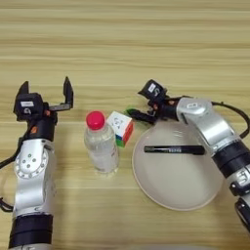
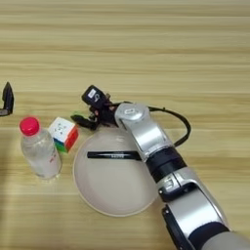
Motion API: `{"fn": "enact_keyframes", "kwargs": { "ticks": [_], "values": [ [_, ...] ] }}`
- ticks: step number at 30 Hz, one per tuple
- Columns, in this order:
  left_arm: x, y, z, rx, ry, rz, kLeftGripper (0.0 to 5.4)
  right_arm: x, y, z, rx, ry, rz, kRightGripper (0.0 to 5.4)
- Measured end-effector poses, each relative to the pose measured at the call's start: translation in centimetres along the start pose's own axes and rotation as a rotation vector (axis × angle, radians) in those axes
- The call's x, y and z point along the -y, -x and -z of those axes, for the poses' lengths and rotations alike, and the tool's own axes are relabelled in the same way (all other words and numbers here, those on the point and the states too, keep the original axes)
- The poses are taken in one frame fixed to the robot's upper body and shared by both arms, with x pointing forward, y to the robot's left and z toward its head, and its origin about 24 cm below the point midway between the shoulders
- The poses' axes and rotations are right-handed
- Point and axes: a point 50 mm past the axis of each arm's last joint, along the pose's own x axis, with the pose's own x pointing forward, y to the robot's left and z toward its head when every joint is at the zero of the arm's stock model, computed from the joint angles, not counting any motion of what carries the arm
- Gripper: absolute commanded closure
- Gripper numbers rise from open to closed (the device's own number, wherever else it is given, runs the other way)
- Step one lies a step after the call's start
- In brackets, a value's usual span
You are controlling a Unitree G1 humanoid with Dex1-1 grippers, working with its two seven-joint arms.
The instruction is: Move the objects on the table
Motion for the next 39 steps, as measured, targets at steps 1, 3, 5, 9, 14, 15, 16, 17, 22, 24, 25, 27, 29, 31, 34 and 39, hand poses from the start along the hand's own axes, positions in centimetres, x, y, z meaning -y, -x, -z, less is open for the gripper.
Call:
{"fn": "enact_keyframes", "kwargs": {
  "ticks": [1,3,5,9,14,15,16,17,22,24,25,27,29,31,34,39],
  "values": [
    [0.0,0.0,0.0,0.000,0.001,0.000,0.00,0.0,0.5,-0.3,0.012,0.004,0.002,1.13],
    [0.0,0.0,0.0,0.001,0.001,-0.001,0.00,0.3,1.5,-0.8,0.026,0.022,-0.001,0.93],
    [0.1,0.0,0.0,0.001,0.002,-0.001,0.00,0.9,2.9,-1.3,0.039,0.039,0.011,0.74],
    [0.1,0.0,0.1,0.000,0.005,0.000,0.00,1.8,5.3,-1.9,0.054,0.072,0.019,0.30],
    [0.2,0.0,0.1,-0.002,0.007,0.000,0.00,1.9,7.7,-2.5,0.078,0.102,-0.022,0.03],
    [0.2,0.0,0.1,-0.002,0.007,0.000,0.00,2.0,8.2,-2.5,0.078,0.108,-0.026,0.03],
    [0.2,0.0,0.1,-0.002,0.007,0.000,0.00,2.1,8.6,-2.4,0.073,0.113,-0.035,0.03],
    [0.2,0.0,0.1,-0.002,0.007,0.000,0.00,2.2,9.0,-2.2,0.064,0.113,-0.053,0.03],
    [0.2,0.0,0.3,-0.008,0.008,-0.001,0.00,1.8,11.1,-1.6,0.053,0.138,-0.213,0.03],
    [0.2,0.0,0.3,-0.008,0.008,-0.001,0.00,1.7,11.6,-1.4,0.041,0.139,-0.277,0.03],
    [0.2,0.0,0.3,-0.008,0.008,-0.002,0.00,1.7,11.9,-1.1,0.024,0.138,-0.306,0.03],
    [0.2,0.0,0.3,-0.009,0.008,-0.001,0.00,1.8,12.3,-0.8,0.006,0.129,-0.342,0.03],
    [0.2,0.0,0.3,-0.009,0.008,-0.002,0.00,1.8,12.5,-0.3,-0.017,0.127,-0.383,0.03],
    [0.2,0.0,0.3,-0.009,0.007,-0.002,0.00,1.7,12.6,0.0,-0.027,0.129,-0.416,0.03],
    [0.2,0.0,0.3,-0.008,0.007,-0.002,0.00,1.5,12.6,0.3,-0.044,0.133,-0.450,0.03],
    [0.2,0.0,0.3,-0.008,0.007,-0.001,0.00,0.6,12.1,1.5,-0.097,0.146,-0.495,0.03]
  ]
}}
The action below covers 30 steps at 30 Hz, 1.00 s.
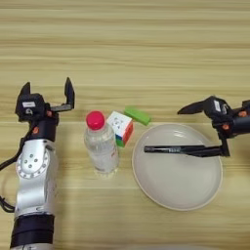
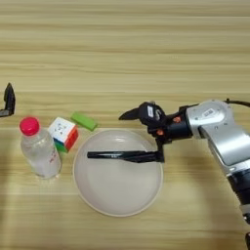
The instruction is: Move the objects on the table
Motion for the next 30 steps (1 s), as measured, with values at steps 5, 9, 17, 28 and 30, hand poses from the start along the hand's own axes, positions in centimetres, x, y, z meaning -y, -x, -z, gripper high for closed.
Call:
{"fn": "enact_keyframes", "kwargs": {
  "ticks": [5,9,17,28,30],
  "values": [
    [0.0,0.0,0.0,0.001,0.000,0.001,0.00,-0.5,-0.7,1.1,-0.050,-0.008,-0.026,0.03],
    [0.0,0.0,0.0,0.004,0.000,0.001,0.00,-0.8,-1.0,1.5,-0.079,0.006,-0.042,0.03],
    [0.0,0.0,0.0,0.005,0.000,0.001,0.00,-1.1,-1.5,2.5,-0.142,0.014,-0.043,0.03],
    [0.0,0.0,0.0,0.005,0.000,0.001,0.00,-1.3,-1.9,4.1,-0.212,-0.013,-0.059,1.15],
    [0.0,0.0,0.0,0.005,0.000,0.001,0.00,-1.4,-2.0,4.3,-0.224,-0.013,-0.061,1.37]
  ]
}}
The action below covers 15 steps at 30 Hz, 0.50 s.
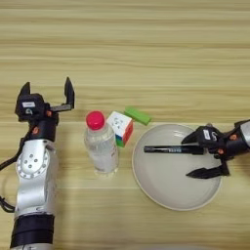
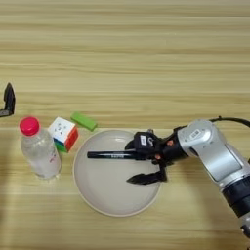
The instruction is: Move the objects on the table
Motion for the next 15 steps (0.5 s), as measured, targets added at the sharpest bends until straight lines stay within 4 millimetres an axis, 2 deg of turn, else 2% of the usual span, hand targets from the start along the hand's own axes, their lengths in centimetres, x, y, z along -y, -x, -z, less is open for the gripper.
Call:
{"fn": "enact_keyframes", "kwargs": {
  "ticks": [15],
  "values": [
    [0.01,0.01,0.02,-0.001,0.000,0.000,0.00,0.03,-0.10,0.30,-0.003,-0.013,-0.001,3.00]
  ]
}}
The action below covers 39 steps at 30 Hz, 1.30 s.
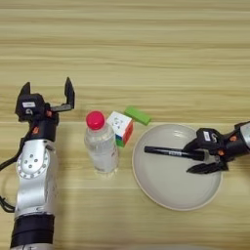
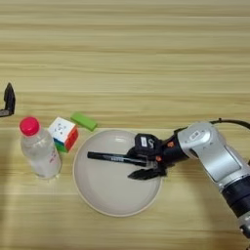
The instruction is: Move the objects on the table
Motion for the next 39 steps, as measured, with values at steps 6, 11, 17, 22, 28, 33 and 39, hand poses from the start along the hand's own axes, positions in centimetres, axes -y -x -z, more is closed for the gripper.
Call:
{"fn": "enact_keyframes", "kwargs": {
  "ticks": [6,11,17,22,28,33,39],
  "values": [
    [0.0,0.0,0.0,0.000,0.000,0.001,0.00,0.2,0.0,-0.1,0.005,-0.002,0.019,3.63],
    [0.0,0.0,0.0,0.000,0.000,0.002,0.00,0.3,0.2,-0.2,0.011,-0.003,0.026,4.13],
    [0.0,0.0,0.0,0.000,0.000,0.002,0.00,0.3,0.2,-0.2,0.012,-0.008,0.028,4.38],
    [0.0,0.0,0.0,-0.001,0.000,0.003,0.00,0.3,0.2,-0.1,0.011,-0.015,0.030,4.38],
    [0.0,0.0,0.1,-0.005,0.001,0.003,0.00,0.4,0.4,-0.2,0.014,-0.018,0.038,4.38],
    [0.0,0.0,0.1,-0.005,0.001,0.003,0.00,0.8,0.9,-0.5,0.046,-0.018,0.069,4.38],
    [0.0,0.0,0.1,-0.005,0.001,0.003,0.00,2.1,2.6,-2.2,0.123,0.007,0.153,4.38]
  ]
}}
